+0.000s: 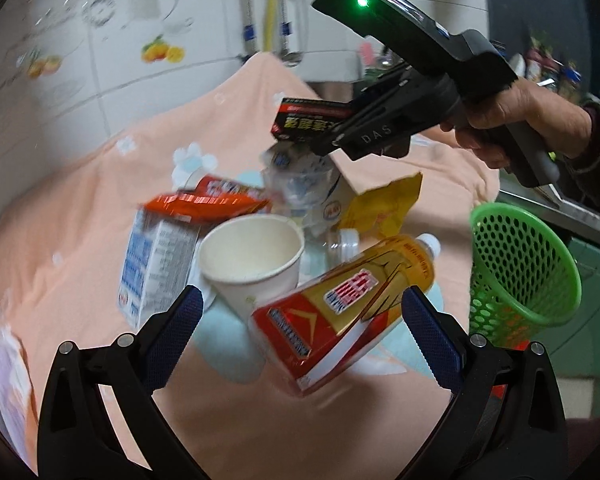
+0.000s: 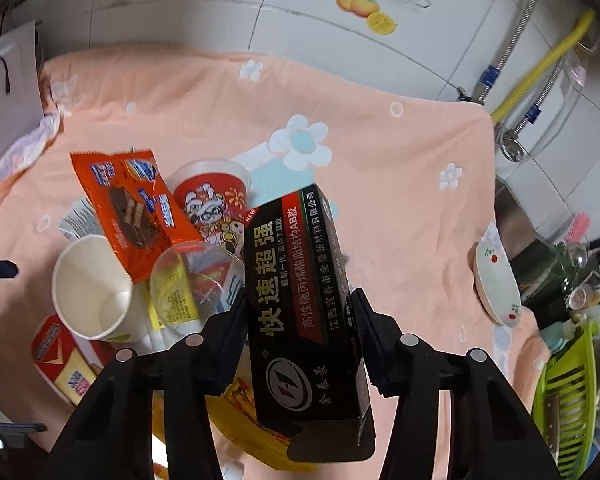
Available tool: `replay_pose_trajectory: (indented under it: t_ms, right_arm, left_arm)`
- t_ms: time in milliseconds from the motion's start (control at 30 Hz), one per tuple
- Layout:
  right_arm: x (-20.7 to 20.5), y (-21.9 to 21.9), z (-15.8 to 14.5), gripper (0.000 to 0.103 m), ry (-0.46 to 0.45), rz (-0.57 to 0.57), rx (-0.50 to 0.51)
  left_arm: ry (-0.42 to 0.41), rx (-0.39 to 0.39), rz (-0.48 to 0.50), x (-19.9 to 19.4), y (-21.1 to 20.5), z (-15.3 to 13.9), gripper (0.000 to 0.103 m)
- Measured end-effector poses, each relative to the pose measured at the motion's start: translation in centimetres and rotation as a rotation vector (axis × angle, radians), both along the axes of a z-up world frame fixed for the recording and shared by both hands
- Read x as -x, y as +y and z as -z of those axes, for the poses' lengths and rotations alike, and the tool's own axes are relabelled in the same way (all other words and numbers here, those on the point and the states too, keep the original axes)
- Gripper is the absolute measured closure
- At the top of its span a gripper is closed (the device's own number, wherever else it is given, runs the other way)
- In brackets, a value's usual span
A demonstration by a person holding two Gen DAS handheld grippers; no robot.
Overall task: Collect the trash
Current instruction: 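Carry the black box into the green basket with right tool while left tool approaches the drink bottle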
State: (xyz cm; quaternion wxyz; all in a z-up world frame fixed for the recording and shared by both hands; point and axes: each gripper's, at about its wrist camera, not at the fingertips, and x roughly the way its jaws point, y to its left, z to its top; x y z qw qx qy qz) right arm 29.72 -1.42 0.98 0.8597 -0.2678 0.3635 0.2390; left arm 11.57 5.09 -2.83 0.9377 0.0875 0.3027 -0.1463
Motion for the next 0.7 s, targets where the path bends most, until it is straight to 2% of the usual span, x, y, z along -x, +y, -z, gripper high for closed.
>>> replay_pose_trajectory:
  t_ms: [267, 533, 700]
  right_arm:
    - [1.5, -2.0, -1.6, 0.054, -0.005, 0.028, -0.061]
    - [3.0, -5.2, -2.3, 0.054, 0.0, 0.078, -0.133]
    - [4.6, -7.7, -2.4, 0.054, -0.001, 0.112, -0.164]
  left_arm:
    - [0.003, -0.003, 0.094, -1.1, -1.7, -0.1, 0.005]
    - [0.006, -0.042, 0.243, -1.8, -4.2, 0.0, 0.005]
    - [0.051, -0.132, 0.328, -2.7, -5.3, 1.3, 0.005]
